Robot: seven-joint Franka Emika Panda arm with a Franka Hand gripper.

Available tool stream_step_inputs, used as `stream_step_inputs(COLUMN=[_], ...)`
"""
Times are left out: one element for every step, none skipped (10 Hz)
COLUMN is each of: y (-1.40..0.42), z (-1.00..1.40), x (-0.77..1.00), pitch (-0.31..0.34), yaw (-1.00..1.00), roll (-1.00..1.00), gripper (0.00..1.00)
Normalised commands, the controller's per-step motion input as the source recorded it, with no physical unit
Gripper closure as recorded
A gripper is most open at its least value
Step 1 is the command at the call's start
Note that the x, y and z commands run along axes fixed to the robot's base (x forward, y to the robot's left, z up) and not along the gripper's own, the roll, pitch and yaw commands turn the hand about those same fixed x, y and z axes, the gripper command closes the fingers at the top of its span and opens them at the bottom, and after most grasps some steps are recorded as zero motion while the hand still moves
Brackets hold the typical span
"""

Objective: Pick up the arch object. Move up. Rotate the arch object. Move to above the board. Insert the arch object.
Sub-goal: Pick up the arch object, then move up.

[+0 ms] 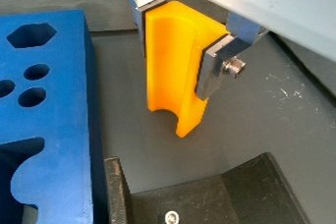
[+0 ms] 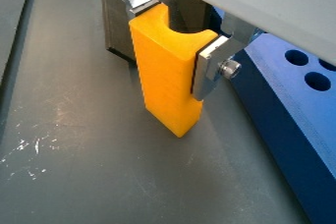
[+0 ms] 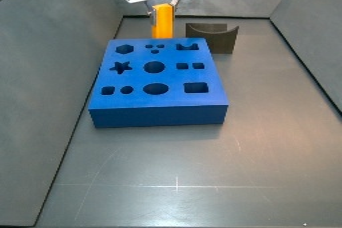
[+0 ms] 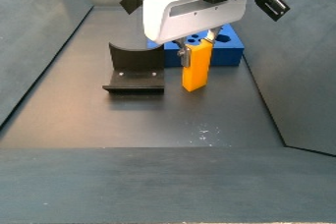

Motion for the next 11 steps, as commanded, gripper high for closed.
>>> stream_step_inputs(y=[0.00,0.00,0.00,0.00,0.00,0.00,0.00,0.00,0.00,0.00,0.00], z=[0.00,0.00,0.00,0.00,0.00,0.00,0.00,0.00,0.00,0.00,0.83], x=[0.00,0.00,0.00,0.00,0.00,0.00,0.00,0.00,0.00,0.00,0.00], pitch=[0.000,0.000,0.000,0.000,0.000,0.000,0.000,0.000,0.000,0.000,0.000], yaw=[0.00,0.00,0.00,0.00,0.00,0.00,0.00,0.00,0.00,0.00,0.00], roll=[0.00,0.00,0.00,0.00,0.00,0.00,0.00,0.00,0.00,0.00,0.00], gripper=[1.00,1.00,1.00,1.00,1.00,1.00,1.00,1.00,1.00,1.00,1.00])
